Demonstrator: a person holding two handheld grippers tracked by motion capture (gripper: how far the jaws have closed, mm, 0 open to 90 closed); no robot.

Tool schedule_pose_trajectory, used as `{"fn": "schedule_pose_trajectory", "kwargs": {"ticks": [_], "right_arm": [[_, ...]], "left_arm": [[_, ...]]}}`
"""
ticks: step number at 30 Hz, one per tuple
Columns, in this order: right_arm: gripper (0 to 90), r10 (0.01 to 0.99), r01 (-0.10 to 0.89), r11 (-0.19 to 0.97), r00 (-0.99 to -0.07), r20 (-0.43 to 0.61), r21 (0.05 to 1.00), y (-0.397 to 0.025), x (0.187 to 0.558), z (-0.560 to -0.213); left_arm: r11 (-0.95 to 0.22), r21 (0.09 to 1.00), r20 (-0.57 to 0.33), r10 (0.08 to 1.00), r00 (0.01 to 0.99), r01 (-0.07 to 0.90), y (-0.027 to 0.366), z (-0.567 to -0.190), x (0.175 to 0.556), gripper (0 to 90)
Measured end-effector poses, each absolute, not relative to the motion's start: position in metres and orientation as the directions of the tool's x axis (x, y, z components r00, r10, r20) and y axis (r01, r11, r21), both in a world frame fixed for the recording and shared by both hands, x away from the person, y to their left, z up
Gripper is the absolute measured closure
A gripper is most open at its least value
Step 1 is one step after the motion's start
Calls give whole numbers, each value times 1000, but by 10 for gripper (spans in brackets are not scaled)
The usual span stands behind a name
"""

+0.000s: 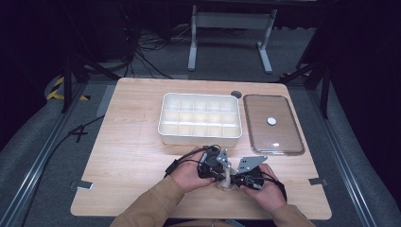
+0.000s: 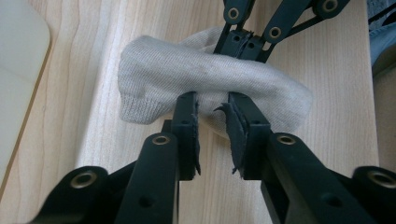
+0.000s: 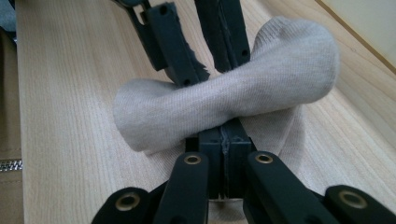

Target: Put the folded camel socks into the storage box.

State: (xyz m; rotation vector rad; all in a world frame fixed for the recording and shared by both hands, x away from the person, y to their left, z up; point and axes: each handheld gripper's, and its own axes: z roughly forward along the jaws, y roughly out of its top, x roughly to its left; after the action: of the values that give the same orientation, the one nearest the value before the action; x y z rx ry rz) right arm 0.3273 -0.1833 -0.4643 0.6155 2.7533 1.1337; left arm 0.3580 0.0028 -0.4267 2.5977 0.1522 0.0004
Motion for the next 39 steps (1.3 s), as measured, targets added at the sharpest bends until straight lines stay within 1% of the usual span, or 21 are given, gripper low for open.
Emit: {"fn": "schedule_pose_trajectory", "kwargs": {"ticks": [3, 5, 7, 8, 11, 16, 20, 22, 25, 26, 29, 31, 39], "right_arm": [[895, 401, 329, 633, -914, 67, 701, -184, 328, -465], [894, 386, 331, 611, -918, 94, 719, -184, 330, -468], [893, 382, 326, 611, -919, 92, 721, -183, 329, -468], [893, 387, 323, 617, -918, 81, 717, -182, 328, -468], [889, 384, 294, 652, -923, 29, 699, -177, 324, -465], [866, 400, 299, 659, -917, 15, 690, -180, 322, -460], [868, 427, 290, 684, -903, -45, 669, -188, 314, -444], [876, 447, 290, 683, -892, -69, 671, -197, 313, -436], [883, 473, 328, 685, -880, -54, 650, -206, 316, -436], [887, 475, 350, 699, -879, -38, 624, -208, 318, -441], [891, 471, 365, 709, -882, -19, 603, -206, 320, -452], [893, 465, 358, 712, -885, -23, 605, -204, 320, -454], [895, 451, 359, 690, -893, 15, 629, -198, 321, -457]], "left_arm": [[-843, 528, -26, 101, 995, 99, 3, -423, 357, 706], [-851, 518, -14, 93, 996, 87, 2, -421, 354, 699], [-855, 511, -17, 90, 996, 86, 2, -421, 354, 700], [-857, 506, -32, 96, 995, 99, 2, -423, 355, 700], [-860, 499, -33, 105, 994, 108, 2, -423, 355, 707], [-861, 497, -25, 111, 994, 108, 3, -422, 355, 714], [-860, 497, -31, 119, 992, 118, 3, -422, 357, 713], [-866, 489, -24, 110, 994, 107, 2, -423, 357, 711], [-865, 489, -30, 111, 993, 112, 0, -424, 356, 709], [-866, 488, -33, 111, 993, 113, -1, -424, 356, 709], [-865, 489, -35, 111, 993, 114, -2, -424, 355, 710], [-863, 492, -33, 111, 993, 113, -2, -424, 356, 710], [-863, 495, -30, 99, 995, 101, -3, -424, 354, 706]]}}
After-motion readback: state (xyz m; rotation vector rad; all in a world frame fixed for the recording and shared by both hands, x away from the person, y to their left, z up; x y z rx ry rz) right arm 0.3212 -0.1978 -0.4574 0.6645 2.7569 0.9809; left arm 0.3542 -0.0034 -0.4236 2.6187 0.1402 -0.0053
